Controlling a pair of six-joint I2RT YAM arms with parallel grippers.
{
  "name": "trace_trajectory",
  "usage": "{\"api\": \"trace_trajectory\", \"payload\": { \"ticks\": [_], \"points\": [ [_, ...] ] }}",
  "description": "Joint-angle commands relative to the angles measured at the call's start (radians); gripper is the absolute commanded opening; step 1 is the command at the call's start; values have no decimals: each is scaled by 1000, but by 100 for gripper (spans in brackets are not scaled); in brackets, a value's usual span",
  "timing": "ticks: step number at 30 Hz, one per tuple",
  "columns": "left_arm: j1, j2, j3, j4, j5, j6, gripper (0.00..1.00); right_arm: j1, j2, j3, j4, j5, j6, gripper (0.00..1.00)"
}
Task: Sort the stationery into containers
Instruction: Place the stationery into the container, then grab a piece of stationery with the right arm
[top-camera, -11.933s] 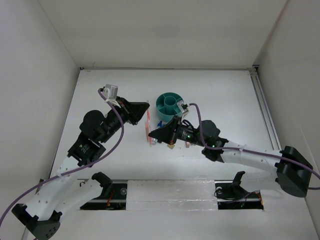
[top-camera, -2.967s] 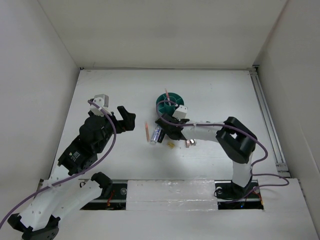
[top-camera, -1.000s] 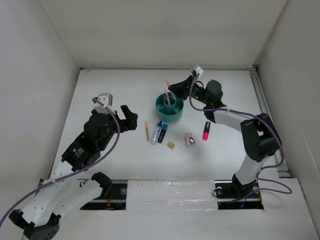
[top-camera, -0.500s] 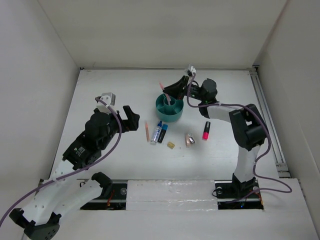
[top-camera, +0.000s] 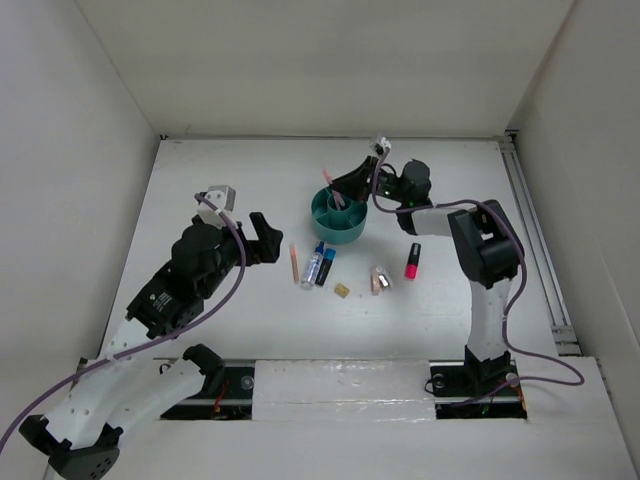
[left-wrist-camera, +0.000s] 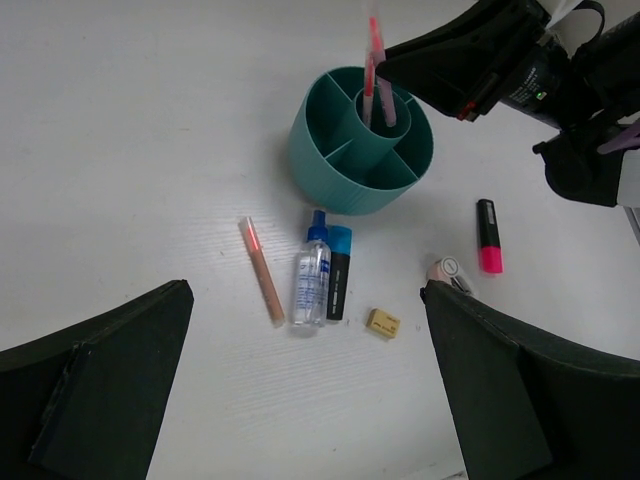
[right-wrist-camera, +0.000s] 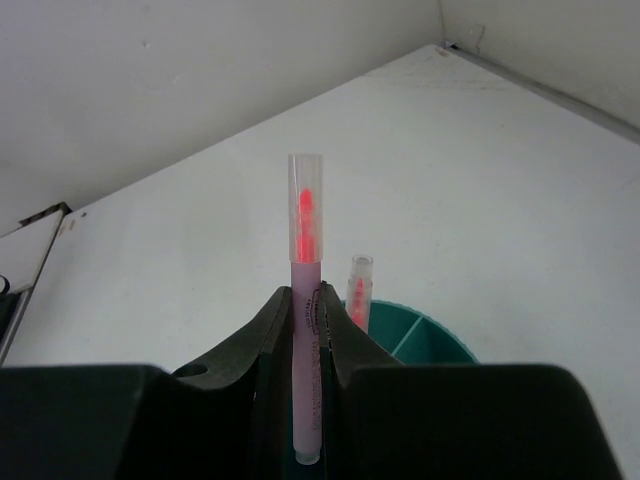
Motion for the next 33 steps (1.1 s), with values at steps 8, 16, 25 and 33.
{"api": "trace_trajectory", "payload": {
  "ticks": [8,16,25,33],
  "points": [
    [4,8,-7,47,40,24,100,-24,17,-17,157,-56,45,14],
    [4,8,-7,47,49,33,100,-24,8,-64,201,-56,45,35],
    [4,17,-7,47,39,33,100,-14,-139,-173,272,-51,106,96],
    [4,28,-7,29,-50,-4,100,80,-464,-210,-258,233,-181,100]
  ]
}}
